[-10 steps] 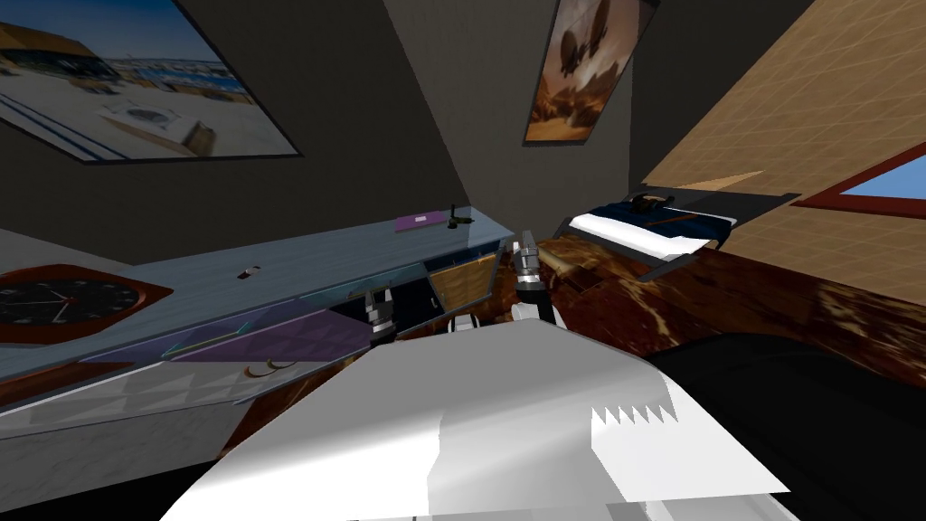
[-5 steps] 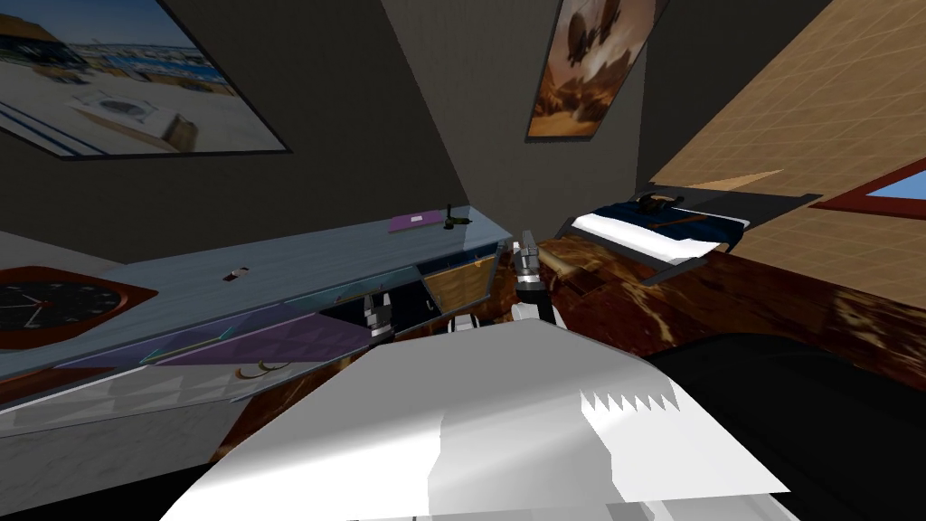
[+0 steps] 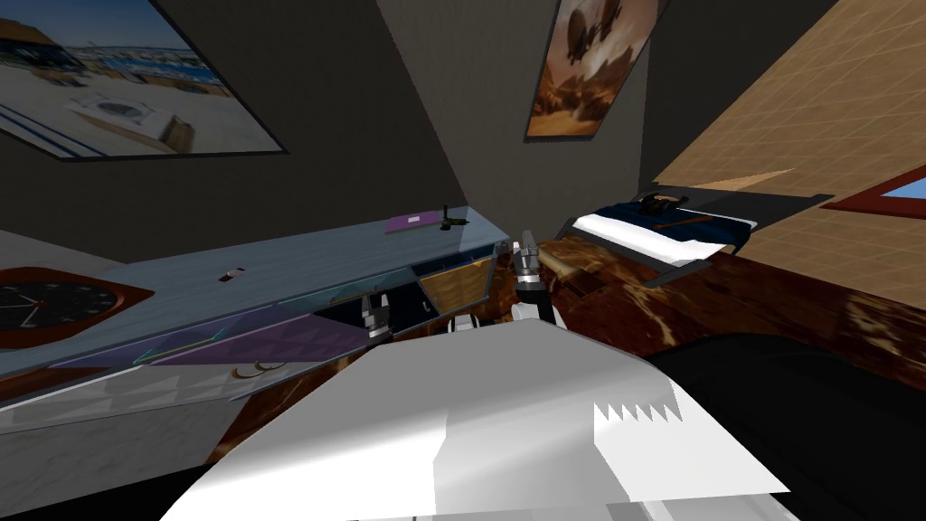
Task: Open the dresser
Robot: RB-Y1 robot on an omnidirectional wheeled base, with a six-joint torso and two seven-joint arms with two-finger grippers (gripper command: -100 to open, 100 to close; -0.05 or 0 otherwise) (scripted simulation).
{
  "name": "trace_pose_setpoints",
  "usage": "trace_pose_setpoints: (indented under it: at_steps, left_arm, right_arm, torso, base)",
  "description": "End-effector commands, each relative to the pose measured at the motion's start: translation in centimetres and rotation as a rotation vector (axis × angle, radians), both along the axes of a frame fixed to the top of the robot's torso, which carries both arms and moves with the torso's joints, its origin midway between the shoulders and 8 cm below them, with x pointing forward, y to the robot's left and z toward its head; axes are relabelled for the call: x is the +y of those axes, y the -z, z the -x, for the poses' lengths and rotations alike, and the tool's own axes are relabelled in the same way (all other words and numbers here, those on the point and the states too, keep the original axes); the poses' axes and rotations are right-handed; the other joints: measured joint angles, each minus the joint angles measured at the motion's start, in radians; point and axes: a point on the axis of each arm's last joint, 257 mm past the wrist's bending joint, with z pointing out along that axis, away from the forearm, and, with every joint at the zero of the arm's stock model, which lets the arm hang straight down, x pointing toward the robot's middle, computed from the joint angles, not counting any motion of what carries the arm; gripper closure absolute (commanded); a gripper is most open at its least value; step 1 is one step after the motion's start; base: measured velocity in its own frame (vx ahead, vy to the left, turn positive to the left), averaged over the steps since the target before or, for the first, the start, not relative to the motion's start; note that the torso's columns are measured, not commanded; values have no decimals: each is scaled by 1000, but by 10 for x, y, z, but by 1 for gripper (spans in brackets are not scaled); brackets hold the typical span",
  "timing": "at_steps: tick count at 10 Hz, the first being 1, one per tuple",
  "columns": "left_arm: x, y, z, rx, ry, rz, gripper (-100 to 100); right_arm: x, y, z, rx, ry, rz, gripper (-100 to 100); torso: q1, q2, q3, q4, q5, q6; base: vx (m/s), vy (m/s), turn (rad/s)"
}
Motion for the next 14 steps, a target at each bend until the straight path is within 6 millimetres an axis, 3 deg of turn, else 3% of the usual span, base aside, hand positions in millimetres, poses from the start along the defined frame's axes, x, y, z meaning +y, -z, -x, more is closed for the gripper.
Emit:
trace_pose_setpoints:
  at_steps: [1, 4, 5, 9, 10, 14]
  left_arm:
    - [12, -10, -16, 3, 1, -1, -100]
    - [16, -14, -22, 2, 2, -2, -100]
    - [8, -5, -11, 3, 1, 0, 100]
    - [0, 1, 1, 4, -1, 1, 100]
    - [0, 2, 2, 2, -1, 1, -100]
    - [15, -15, -22, 2, 2, 3, -100]
  right_arm:
    - [0, 0, 0, 0, 0, 0, 0]
    - [0, 0, 0, 0, 0, 0, 0]
    - [0, 0, 0, 0, 0, 0, 0]
    - [0, 0, 0, 0, 0, 0, 0]
    - [0, 0, 0, 0, 0, 0, 0]
    - [0, 0, 0, 0, 0, 0, 0]
  torso:
    - [-1, 0, 0, 0, 0, 0]
    - [-1, -1, -1, 0, 0, 0]
    - [-1, -1, -1, 0, 0, 0]
    - [0, -5, -3, -2, 0, 0]
    - [-2, -2, -1, -1, -1, 0]
    - [-2, 0, 0, 0, -1, 0]
  base:
    - [-5, -31, 5]
    - [0, -20, 4]
    - [-1, 22, -13]
    - [-1, 31, -6]
    - [2, 5, 0]
    - [0, -23, 6]
